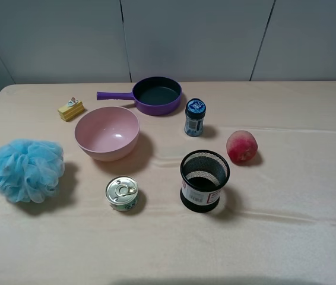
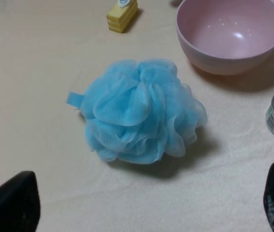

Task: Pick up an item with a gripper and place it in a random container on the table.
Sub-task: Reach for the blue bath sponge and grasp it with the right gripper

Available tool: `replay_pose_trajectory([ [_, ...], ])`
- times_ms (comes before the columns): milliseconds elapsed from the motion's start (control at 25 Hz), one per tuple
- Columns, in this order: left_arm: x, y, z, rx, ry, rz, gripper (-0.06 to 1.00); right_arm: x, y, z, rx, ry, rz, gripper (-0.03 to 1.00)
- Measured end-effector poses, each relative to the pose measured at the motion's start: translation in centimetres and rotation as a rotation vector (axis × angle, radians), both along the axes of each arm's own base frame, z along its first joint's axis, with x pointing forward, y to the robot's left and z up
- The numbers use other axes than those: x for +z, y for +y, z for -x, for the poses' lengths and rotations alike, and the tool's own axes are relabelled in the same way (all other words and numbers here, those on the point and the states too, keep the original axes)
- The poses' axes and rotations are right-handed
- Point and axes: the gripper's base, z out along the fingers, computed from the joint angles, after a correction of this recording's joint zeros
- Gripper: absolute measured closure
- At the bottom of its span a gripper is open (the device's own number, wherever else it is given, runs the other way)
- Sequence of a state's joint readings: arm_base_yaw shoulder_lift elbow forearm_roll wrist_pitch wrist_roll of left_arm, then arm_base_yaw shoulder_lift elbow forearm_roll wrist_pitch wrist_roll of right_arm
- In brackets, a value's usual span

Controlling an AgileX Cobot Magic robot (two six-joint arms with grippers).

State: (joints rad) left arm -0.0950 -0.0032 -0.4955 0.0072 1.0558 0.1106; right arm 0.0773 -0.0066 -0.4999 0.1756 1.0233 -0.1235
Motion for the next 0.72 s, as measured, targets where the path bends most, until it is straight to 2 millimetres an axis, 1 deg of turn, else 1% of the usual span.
replay_pose_trajectory([
  [720,0.0,0.0,0.0,0.0,0.0,0.0,0.02,0.0,0.0,0.0,0.0,0.0,0.0,0.27],
])
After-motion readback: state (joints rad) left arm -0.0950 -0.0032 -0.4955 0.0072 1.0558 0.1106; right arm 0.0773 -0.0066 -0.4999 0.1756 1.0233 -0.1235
